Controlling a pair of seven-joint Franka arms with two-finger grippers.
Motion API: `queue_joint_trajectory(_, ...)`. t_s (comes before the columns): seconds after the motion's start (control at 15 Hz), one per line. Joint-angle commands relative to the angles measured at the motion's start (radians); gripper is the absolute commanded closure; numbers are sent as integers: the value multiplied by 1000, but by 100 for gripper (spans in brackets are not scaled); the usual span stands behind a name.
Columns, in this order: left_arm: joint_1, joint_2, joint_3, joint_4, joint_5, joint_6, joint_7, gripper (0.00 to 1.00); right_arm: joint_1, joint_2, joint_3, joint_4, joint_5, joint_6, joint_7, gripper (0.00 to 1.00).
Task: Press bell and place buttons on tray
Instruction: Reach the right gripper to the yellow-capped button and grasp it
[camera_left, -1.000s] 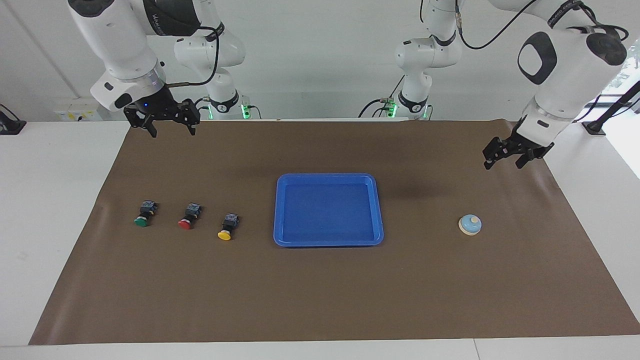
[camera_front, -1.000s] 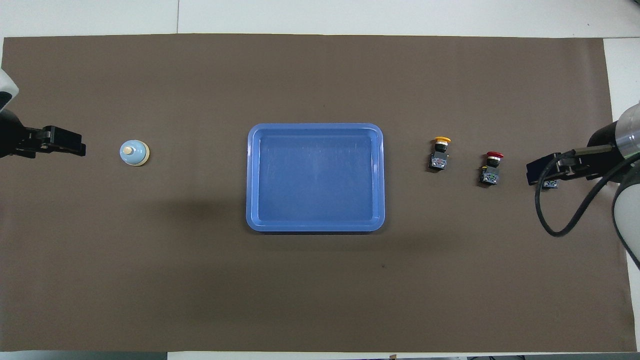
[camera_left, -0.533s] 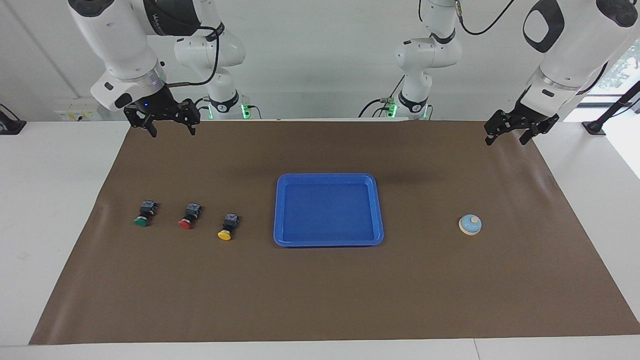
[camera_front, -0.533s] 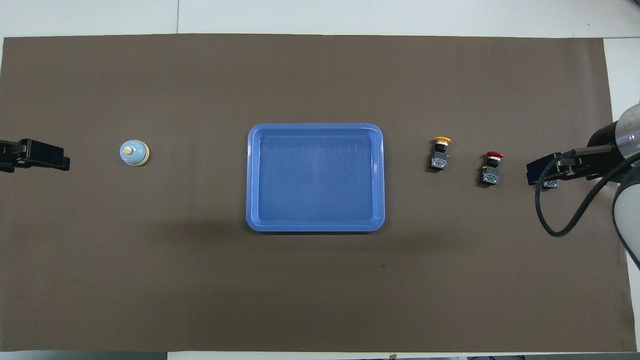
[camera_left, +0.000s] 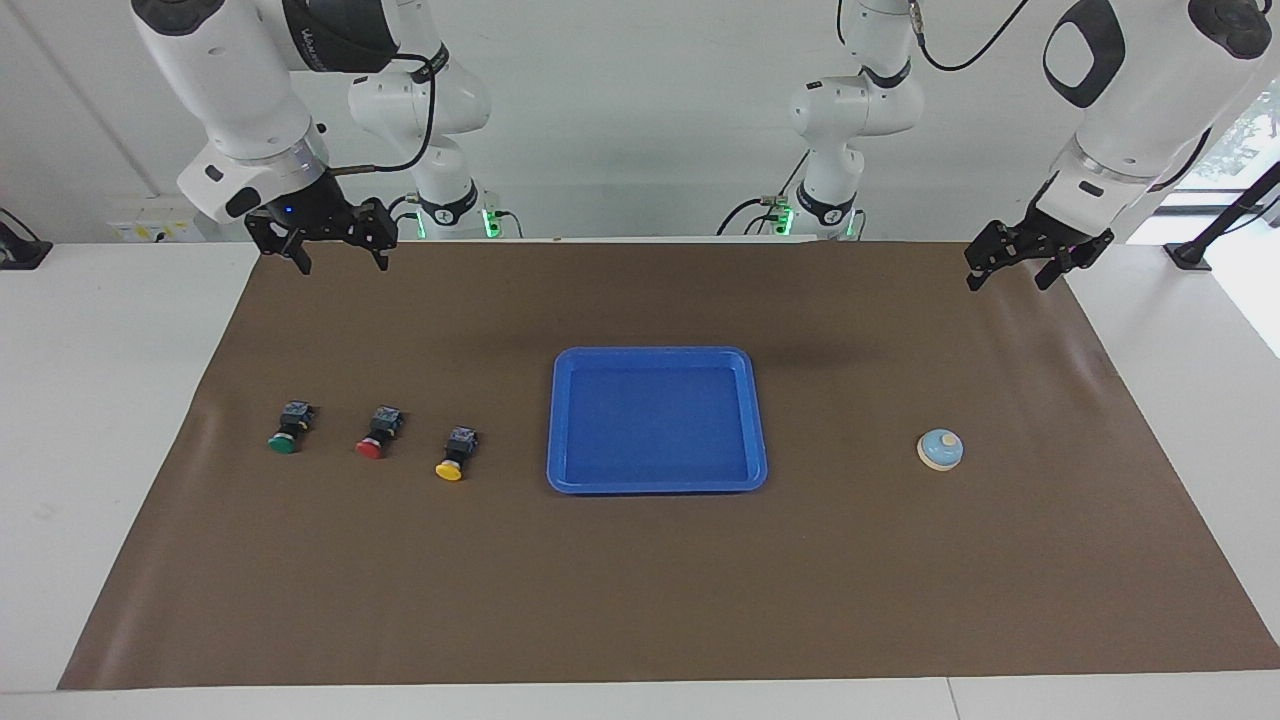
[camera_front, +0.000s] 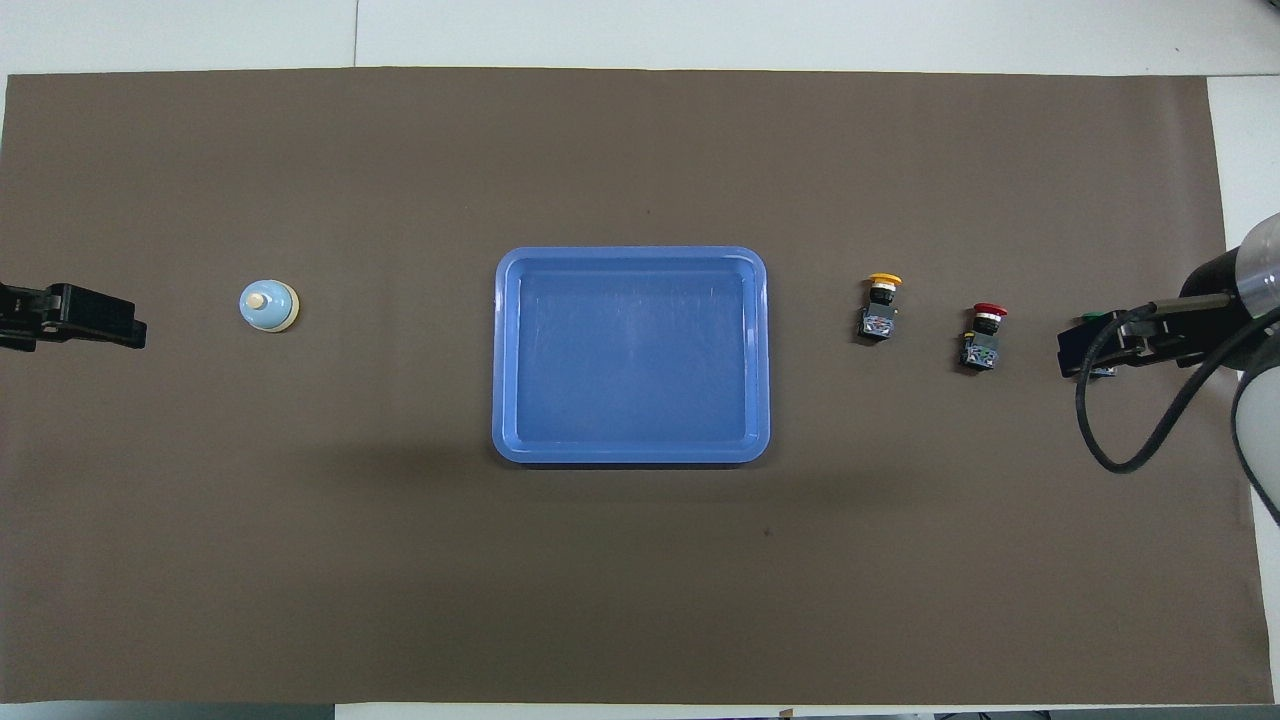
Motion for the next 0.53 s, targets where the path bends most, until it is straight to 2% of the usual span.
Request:
queue_joint_trajectory(0.0, 2, 7, 1, 21, 0, -28, 5, 0, -7, -6, 6, -2, 9, -9, -23, 0)
queue_joint_trajectory(0.13, -1, 1, 1, 9, 0, -31, 4, 0, 4, -11, 8, -19, 8, 9, -12, 0)
queue_joint_trajectory(0.33, -2, -2, 1, 0, 0, -27, -1, 0, 5, -43, 14, -121, 6, 133, 52, 0)
queue_joint_trajectory(0.47, -1, -2, 2, 1, 0, -17, 1, 0, 5, -35, 15, -168, 6, 187, 121, 0)
